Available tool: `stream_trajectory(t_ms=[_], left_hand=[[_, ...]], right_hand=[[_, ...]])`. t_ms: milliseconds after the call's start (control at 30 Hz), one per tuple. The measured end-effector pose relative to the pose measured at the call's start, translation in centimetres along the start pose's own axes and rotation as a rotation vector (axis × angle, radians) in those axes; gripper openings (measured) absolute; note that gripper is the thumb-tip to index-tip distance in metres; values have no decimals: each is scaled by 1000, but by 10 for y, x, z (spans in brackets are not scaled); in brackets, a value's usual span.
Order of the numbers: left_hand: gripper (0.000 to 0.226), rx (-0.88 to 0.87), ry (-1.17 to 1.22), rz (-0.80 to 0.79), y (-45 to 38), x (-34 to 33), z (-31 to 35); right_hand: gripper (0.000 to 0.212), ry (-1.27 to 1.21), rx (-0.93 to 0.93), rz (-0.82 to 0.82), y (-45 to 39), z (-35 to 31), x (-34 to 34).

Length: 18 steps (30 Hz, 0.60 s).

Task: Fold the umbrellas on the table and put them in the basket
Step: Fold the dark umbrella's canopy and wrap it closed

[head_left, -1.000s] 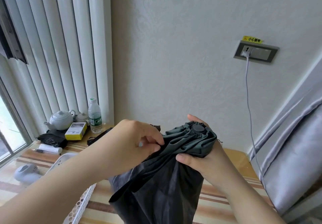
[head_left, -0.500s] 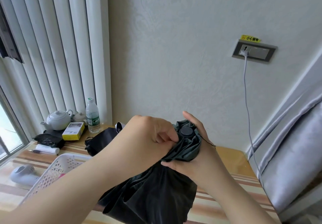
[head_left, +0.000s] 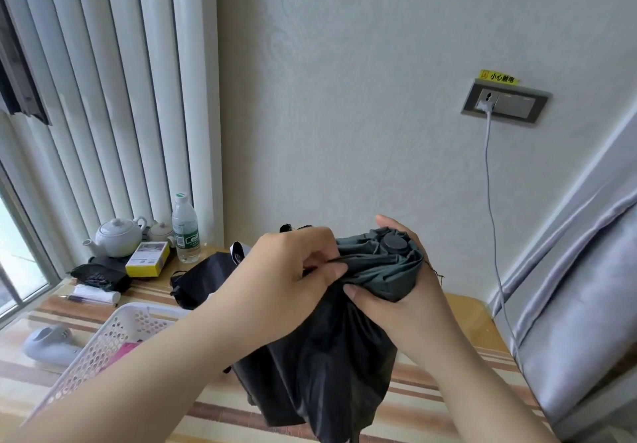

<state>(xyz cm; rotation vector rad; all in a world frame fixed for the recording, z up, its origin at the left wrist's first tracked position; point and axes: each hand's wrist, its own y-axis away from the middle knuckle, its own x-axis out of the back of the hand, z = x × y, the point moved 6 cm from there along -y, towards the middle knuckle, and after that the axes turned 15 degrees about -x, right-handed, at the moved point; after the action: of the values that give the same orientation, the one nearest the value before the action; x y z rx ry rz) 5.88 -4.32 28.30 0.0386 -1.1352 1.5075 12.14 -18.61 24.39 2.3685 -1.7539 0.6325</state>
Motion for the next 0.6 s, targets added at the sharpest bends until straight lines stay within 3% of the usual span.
stream_trajectory(t_ms=[267,367,433,600], left_hand=[[11,85,164,141,0,22,-4],[21,67,61,-34,1,29,-8],[11,92,-8,-131,3,28,-6],[7,31,-93,-55,2,32,-2]], right_hand=[[68,-132,63,-53,8,2,15],[64,-160,82,-50,9,2,23],[65,-150,102,-62,10,-1,25],[65,-139,119,-70,9,-2,26]])
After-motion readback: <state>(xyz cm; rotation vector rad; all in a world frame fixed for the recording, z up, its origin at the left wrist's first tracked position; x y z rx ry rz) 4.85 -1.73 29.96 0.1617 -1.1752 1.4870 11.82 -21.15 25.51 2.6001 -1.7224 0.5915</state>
